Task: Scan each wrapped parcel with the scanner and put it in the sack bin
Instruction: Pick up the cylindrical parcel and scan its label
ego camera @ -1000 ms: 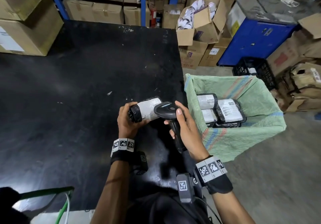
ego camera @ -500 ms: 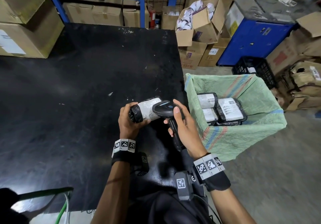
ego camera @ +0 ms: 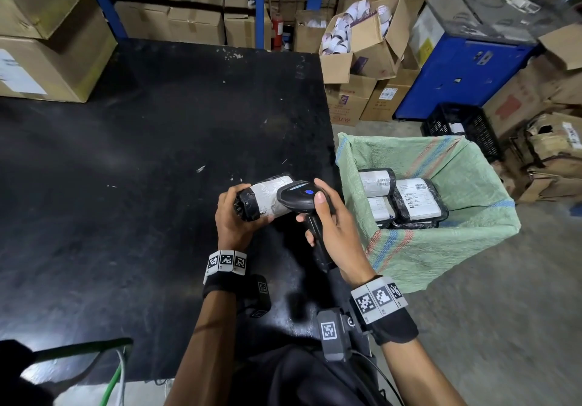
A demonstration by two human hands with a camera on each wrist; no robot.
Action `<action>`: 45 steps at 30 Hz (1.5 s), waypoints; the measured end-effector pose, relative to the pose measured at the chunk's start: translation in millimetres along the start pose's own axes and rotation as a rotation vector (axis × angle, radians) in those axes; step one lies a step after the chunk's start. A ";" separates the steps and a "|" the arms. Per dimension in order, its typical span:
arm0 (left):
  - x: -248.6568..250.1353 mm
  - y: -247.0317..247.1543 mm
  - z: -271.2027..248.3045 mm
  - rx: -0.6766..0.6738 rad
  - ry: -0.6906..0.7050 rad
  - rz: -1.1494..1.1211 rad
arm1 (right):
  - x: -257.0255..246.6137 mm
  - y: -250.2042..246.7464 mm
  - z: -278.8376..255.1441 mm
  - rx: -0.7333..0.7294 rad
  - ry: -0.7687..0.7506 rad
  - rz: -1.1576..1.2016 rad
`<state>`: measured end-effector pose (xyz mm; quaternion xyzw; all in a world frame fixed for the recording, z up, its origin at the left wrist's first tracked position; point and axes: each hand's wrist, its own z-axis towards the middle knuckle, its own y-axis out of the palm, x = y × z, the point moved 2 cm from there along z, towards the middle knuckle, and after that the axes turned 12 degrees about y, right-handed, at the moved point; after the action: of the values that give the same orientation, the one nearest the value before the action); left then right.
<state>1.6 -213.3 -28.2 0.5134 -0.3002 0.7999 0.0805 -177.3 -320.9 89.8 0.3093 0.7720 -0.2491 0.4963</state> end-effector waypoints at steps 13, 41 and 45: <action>-13.7 -6.7 -5.3 0.012 -0.071 0.059 | 48.8 -9.8 12.6 0.026 0.087 -0.108; 2.2 -16.7 -10.2 -0.051 -0.059 -0.002 | 154.8 2.4 73.5 0.171 0.297 -0.452; 12.9 -12.2 -18.9 -0.125 -0.060 -0.062 | 142.7 -21.8 57.2 0.202 0.127 -0.434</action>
<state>-13.6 -195.2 -17.7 0.5400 -0.3358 0.7611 0.1280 -203.1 -342.5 -61.8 0.1993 0.8211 -0.4057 0.3485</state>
